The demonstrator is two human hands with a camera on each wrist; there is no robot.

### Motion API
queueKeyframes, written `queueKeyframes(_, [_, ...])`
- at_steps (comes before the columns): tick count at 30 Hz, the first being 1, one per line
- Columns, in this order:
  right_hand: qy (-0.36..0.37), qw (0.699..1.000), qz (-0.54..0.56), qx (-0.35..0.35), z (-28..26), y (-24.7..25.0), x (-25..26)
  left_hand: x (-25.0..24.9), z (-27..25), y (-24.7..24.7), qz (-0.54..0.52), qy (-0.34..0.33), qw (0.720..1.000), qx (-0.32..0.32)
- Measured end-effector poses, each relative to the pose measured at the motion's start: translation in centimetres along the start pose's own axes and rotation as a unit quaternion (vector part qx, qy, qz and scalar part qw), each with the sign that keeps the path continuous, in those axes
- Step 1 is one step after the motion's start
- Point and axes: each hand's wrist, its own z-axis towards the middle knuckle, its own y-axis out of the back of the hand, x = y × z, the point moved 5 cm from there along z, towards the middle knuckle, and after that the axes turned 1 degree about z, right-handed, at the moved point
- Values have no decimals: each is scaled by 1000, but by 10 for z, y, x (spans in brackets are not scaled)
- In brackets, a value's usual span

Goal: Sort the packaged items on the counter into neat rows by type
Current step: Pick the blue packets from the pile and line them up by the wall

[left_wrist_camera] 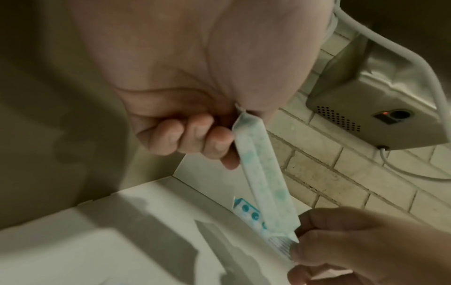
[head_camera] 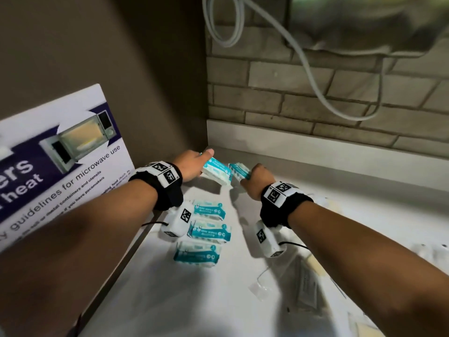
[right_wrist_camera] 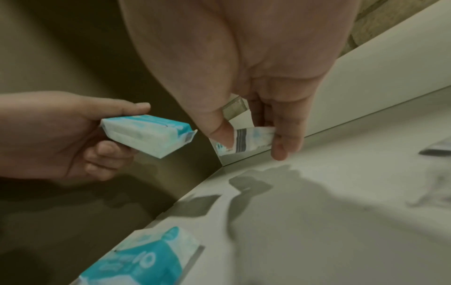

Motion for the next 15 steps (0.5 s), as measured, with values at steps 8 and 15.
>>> queueKeyframes(8, [27,999,20,-8,0,-1,6,6,-6,-4,-14,22,999,34])
queueKeyframes(15, [21,999,24,2,10,-4,3,-9,-2,1,21,5,999,47])
